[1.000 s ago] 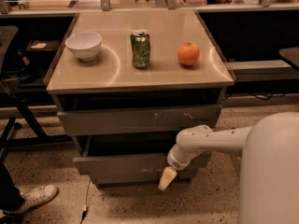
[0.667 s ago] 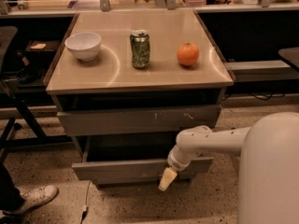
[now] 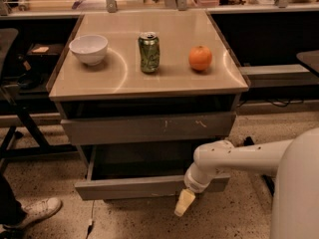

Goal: Open middle drawer

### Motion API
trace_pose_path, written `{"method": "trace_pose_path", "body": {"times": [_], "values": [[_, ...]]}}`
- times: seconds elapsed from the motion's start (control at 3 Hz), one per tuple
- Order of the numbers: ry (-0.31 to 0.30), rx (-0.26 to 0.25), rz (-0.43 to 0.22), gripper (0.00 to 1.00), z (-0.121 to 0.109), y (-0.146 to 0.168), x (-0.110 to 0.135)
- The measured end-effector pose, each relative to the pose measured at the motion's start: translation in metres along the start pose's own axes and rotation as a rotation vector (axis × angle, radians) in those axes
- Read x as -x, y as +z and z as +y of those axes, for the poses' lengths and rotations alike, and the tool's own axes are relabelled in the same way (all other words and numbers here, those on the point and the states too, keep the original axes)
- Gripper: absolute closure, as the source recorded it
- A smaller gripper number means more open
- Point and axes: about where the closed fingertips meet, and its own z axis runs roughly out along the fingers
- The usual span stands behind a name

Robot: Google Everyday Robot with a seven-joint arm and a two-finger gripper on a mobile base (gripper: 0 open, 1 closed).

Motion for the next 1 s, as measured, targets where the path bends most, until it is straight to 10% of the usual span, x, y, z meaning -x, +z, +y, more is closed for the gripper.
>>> {"method": "trace_pose_path", "body": {"times": [1.0], "values": [[0.047,0.072,0.064,0.00,0.059,-0.026,-0.052]]}}
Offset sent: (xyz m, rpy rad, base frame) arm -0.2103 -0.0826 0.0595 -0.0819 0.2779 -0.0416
